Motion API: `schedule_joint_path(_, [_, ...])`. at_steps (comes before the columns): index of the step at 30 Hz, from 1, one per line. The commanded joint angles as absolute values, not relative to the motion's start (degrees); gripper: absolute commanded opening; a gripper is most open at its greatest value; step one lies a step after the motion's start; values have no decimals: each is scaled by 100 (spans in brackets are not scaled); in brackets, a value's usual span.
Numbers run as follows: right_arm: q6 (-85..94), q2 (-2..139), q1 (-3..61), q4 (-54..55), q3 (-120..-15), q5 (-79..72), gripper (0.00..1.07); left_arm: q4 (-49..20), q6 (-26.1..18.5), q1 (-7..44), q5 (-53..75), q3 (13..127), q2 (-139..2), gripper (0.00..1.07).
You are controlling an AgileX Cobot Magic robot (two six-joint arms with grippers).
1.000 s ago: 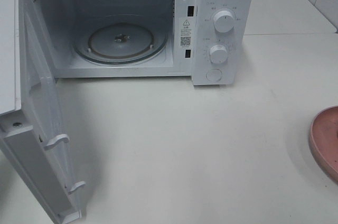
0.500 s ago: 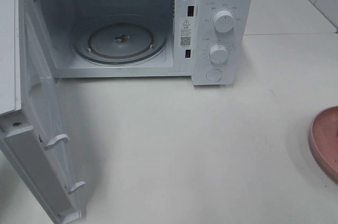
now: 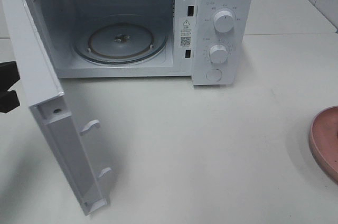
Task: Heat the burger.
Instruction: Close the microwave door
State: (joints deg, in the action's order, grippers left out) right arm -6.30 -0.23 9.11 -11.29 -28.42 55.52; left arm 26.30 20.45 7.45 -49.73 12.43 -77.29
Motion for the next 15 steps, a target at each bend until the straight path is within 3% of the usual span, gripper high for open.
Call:
schedule_joint_path(1, [-647,-166,882,-1157,-2830,5506,76,1610,1536,1375,-5076,1301,-7918,0])
schedule_joint_path(10, [-647,-166,882,-1157,-2830,5506,76,132,888,2590,-5059,1656,-8417,0])
schedule_joint_path(15, [-647,-166,882,-1157,-2830,5506,76,-384,716,3002,-5036,2028,-8697,0])
